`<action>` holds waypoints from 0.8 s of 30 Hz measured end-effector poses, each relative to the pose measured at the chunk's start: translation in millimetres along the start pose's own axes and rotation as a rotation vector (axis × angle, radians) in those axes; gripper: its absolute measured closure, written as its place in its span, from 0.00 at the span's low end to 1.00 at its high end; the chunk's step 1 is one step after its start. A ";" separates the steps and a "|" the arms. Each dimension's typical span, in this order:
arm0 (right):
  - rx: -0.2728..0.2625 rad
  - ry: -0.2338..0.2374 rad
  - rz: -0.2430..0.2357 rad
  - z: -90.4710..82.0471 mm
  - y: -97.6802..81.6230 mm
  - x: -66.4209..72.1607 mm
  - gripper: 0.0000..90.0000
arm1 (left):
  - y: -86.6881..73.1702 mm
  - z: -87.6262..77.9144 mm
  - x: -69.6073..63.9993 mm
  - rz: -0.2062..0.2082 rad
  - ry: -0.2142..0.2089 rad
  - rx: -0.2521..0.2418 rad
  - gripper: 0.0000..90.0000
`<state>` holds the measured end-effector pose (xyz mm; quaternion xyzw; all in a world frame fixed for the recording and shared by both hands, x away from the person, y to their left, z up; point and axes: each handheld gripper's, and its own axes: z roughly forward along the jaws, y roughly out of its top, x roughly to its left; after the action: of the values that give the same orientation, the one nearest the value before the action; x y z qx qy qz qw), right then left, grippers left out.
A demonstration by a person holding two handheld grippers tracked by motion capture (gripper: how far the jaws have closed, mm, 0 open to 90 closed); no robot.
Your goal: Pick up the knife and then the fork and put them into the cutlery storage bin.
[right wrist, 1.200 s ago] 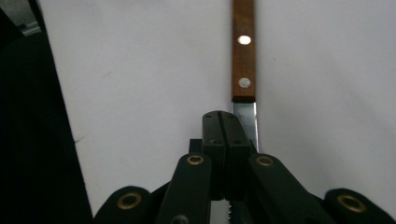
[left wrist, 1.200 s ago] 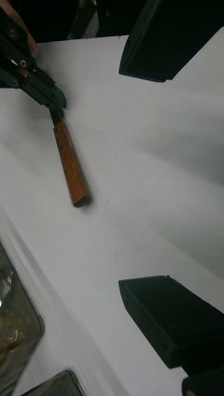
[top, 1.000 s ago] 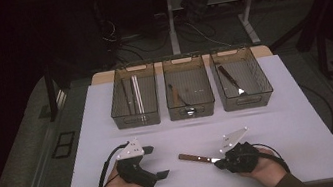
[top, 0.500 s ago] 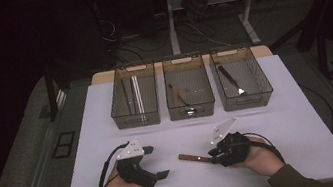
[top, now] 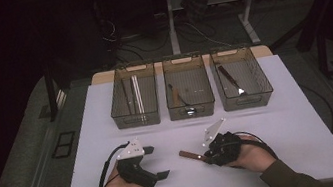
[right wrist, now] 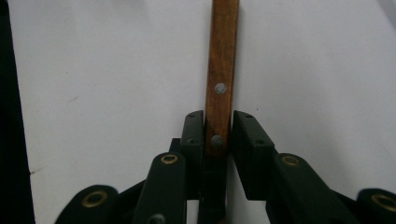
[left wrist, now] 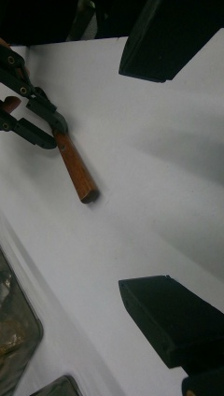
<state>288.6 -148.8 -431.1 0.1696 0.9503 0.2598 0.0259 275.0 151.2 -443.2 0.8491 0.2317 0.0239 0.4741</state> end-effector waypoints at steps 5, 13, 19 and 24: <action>0.093 0.003 -0.013 1.5 12.3 -0.3 0.83 | 0.0 -0.2 0.2 -0.001 -0.001 0.001 0.00; 0.313 0.016 -0.029 10.0 41.9 -1.4 0.83 | -0.1 0.1 0.0 0.002 -0.004 0.002 0.00; 0.334 0.013 -0.032 10.8 45.6 -1.3 0.84 | -0.1 -0.6 0.1 0.002 -0.004 -0.001 0.00; 0.196 0.017 0.048 -4.0 32.1 -11.6 0.84 | -0.1 0.3 -0.1 0.003 -0.004 0.002 0.00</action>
<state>308.9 -128.7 -412.0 0.1920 0.9670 0.1675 -0.0049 274.9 150.9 -443.5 0.8500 0.2295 0.0227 0.4737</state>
